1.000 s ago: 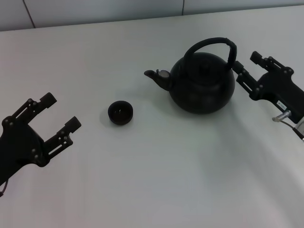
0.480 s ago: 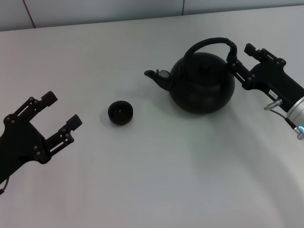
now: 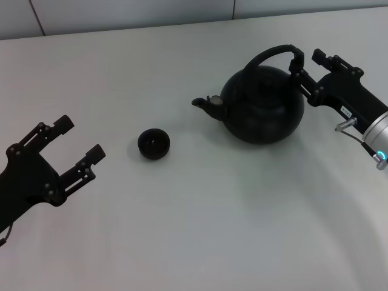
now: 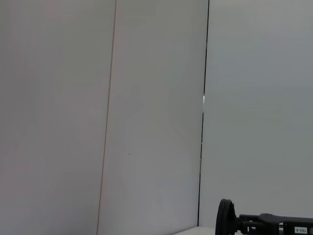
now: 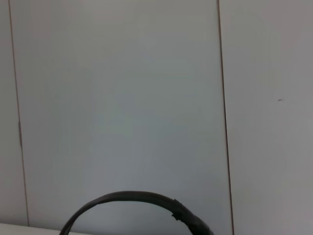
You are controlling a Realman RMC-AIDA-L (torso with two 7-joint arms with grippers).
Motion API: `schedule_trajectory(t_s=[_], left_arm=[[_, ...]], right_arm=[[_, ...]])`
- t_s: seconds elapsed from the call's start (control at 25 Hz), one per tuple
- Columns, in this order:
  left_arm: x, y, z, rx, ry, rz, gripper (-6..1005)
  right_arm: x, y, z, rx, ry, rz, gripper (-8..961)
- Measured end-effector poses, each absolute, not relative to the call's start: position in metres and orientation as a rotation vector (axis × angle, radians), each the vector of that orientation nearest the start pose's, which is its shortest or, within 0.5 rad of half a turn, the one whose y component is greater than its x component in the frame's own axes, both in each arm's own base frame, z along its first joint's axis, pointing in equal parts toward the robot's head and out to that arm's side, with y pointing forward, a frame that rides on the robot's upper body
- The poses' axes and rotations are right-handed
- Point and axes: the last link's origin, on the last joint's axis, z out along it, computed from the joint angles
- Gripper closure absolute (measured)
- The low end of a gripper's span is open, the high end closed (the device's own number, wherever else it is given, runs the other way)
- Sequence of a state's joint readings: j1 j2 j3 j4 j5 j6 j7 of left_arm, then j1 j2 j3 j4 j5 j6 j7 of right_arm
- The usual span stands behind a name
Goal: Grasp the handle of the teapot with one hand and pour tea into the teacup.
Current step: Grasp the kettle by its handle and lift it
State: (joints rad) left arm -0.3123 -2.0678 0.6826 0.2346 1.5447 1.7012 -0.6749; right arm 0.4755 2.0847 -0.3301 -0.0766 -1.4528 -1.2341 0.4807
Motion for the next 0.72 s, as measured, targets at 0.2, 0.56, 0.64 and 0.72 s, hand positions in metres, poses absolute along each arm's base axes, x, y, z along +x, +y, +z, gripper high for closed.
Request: schedule_trajectory(t_s=[0.2, 0.56, 0.64, 0.72], left_arm=[[-0.3005, 0.2497, -0.0168, -2.281, -0.346, -1.099, 217], [-0.2984, 0.2532, -0.0171, -2.286, -0.342, -1.101, 217], [-0.2982, 0.2542, -0.0173, -2.286, -0.343, -1.099, 217], [-0.2982, 0.2543, -0.0173, -2.286, -0.344, -1.099, 217]], right_arm=[[0.3282, 0.3259, -0.0210, -1.892, 0.559, 0.745, 476], [0.3296, 0.3266, -0.0221, -1.896, 0.565, 0.729, 508], [0.3294, 0.3268, -0.0221, -1.896, 0.564, 0.728, 722], [0.3293, 0.3270, -0.0221, -1.897, 0.562, 0.727, 768]])
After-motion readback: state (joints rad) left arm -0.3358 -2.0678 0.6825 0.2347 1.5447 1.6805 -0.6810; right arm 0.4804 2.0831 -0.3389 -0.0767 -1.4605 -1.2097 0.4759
